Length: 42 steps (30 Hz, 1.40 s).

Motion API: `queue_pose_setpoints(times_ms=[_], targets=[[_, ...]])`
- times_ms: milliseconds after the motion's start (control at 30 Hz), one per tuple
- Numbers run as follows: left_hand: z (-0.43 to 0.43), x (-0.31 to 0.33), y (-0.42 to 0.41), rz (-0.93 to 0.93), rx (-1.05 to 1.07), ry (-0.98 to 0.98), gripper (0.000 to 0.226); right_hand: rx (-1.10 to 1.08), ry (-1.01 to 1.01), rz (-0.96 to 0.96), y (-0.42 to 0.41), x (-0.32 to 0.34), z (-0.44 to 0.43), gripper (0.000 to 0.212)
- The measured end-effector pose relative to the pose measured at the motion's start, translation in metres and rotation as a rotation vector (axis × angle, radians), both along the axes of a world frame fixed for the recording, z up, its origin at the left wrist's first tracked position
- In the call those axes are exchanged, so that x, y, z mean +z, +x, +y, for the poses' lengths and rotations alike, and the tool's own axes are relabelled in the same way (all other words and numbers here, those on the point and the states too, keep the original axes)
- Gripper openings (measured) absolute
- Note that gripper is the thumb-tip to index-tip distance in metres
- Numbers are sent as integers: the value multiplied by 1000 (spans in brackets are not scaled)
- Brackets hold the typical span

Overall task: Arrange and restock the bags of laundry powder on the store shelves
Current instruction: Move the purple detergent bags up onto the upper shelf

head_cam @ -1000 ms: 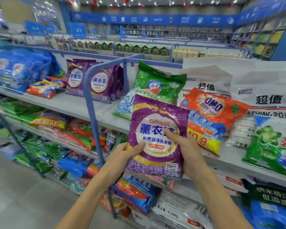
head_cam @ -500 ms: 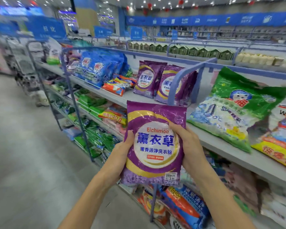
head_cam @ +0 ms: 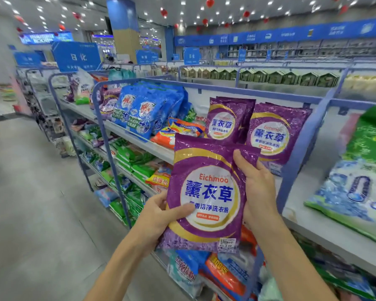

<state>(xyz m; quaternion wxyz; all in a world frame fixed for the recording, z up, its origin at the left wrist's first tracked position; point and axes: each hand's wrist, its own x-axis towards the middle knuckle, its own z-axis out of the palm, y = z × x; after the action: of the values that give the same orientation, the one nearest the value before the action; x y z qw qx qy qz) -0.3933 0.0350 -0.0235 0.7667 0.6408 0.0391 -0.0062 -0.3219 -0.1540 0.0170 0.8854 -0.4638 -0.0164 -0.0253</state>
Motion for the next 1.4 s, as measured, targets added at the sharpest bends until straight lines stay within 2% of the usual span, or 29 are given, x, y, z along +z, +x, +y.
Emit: queue_pose_setpoints(times_ms=[200, 300, 400, 700, 867, 967, 1067, 1133, 1200, 1267, 1400], targets=[[39, 9, 91, 24, -11, 68, 22, -92, -25, 14, 78, 4, 30, 9], [46, 3, 128, 53, -46, 16, 18, -149, -27, 42, 102, 3, 35, 8], [48, -1, 167, 58, -93, -42, 23, -196, -36, 48, 125, 6, 37, 10], [52, 11, 292, -38, -266, -57, 39, -462, -90, 41, 204, 39, 46, 43], [56, 16, 350, -77, -354, -63, 41, -599, -99, 44, 246, 50, 53, 30], [55, 19, 377, -89, -385, -75, 27, -641, -207, 34, 275, 53, 53, 37], [46, 13, 405, -89, -296, 4, 21, -644, -326, 79, 303, 45, 47, 42], [40, 7, 421, -76, -231, 11, 13, -683, -336, 153, 316, 36, 43, 42], [35, 9, 432, -48, -201, -46, 17, -678, -303, 193, 320, 30, 41, 32], [32, 14, 438, -66, -225, -84, 22, -632, -317, 166, 311, 24, 43, 32], [27, 26, 445, -158, -251, -85, 19, -638, -575, 168, 266, -8, 53, 48]])
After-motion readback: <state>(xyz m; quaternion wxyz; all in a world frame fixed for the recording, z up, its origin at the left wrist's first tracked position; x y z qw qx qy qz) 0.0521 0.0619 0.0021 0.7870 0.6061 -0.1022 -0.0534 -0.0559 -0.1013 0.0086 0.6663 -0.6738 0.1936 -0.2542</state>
